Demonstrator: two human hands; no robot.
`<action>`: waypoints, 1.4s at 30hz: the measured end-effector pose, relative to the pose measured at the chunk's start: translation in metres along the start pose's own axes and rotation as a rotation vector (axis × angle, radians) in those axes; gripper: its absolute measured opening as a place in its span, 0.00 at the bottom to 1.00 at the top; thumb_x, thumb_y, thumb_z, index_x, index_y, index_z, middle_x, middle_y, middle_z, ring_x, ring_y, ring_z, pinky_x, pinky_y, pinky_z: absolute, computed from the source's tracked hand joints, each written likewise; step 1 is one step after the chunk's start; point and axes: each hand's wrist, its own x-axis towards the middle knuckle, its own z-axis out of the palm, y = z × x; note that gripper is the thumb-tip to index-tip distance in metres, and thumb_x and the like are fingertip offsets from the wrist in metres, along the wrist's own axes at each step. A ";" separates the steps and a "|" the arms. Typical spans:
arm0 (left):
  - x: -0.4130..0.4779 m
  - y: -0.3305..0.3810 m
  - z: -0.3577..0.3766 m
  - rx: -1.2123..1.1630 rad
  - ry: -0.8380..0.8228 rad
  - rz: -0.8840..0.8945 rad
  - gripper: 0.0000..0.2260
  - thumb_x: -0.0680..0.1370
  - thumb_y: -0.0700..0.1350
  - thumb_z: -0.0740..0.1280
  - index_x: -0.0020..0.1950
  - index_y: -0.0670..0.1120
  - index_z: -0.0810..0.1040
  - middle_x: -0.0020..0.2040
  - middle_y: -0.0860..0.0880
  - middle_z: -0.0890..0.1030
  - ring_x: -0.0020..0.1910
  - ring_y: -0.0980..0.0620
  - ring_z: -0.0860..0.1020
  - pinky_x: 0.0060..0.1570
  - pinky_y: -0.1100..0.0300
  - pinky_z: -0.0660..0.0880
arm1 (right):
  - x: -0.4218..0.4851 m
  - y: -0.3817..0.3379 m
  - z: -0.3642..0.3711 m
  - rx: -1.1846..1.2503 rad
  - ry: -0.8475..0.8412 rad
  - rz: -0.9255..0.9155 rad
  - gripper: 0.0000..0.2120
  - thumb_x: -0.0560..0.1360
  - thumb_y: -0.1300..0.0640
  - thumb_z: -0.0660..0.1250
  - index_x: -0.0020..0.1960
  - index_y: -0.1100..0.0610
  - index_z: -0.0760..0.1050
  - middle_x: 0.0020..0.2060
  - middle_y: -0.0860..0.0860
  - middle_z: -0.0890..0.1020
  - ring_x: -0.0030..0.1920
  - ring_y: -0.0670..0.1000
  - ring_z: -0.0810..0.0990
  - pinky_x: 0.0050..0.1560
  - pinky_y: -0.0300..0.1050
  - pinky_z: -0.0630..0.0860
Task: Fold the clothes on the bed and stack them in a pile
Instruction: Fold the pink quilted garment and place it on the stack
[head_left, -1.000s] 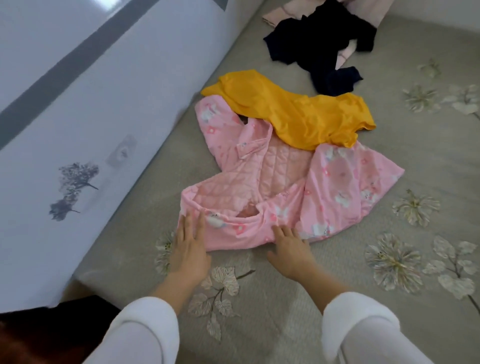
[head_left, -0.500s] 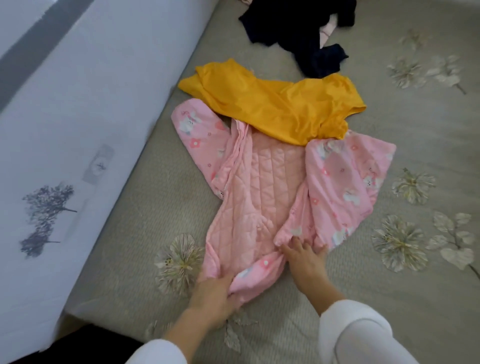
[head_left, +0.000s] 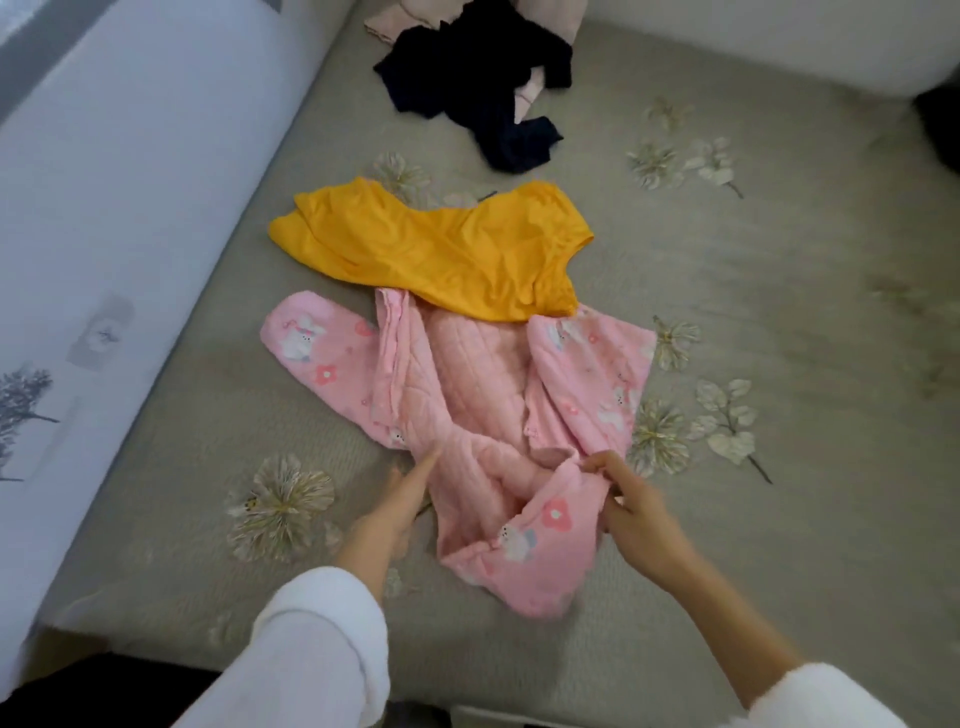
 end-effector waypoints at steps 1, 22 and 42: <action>-0.005 0.001 0.016 -0.120 -0.026 0.005 0.42 0.68 0.64 0.70 0.76 0.47 0.60 0.72 0.46 0.68 0.69 0.47 0.68 0.67 0.51 0.65 | -0.008 -0.002 -0.013 -0.011 -0.008 -0.025 0.26 0.70 0.74 0.56 0.47 0.42 0.73 0.38 0.49 0.78 0.37 0.48 0.74 0.37 0.44 0.72; -0.214 0.193 0.296 0.103 0.209 1.048 0.13 0.73 0.39 0.67 0.56 0.47 0.75 0.44 0.54 0.78 0.42 0.59 0.76 0.40 0.70 0.73 | -0.056 -0.043 -0.362 0.061 0.629 -0.479 0.14 0.74 0.66 0.58 0.42 0.46 0.71 0.32 0.41 0.75 0.31 0.41 0.72 0.33 0.40 0.69; -0.129 -0.071 0.268 0.984 0.115 0.356 0.19 0.73 0.32 0.63 0.63 0.39 0.70 0.61 0.37 0.76 0.60 0.39 0.74 0.52 0.56 0.68 | -0.137 0.197 -0.234 -0.467 -0.191 -0.057 0.14 0.77 0.62 0.61 0.61 0.54 0.76 0.54 0.53 0.79 0.52 0.51 0.76 0.55 0.45 0.72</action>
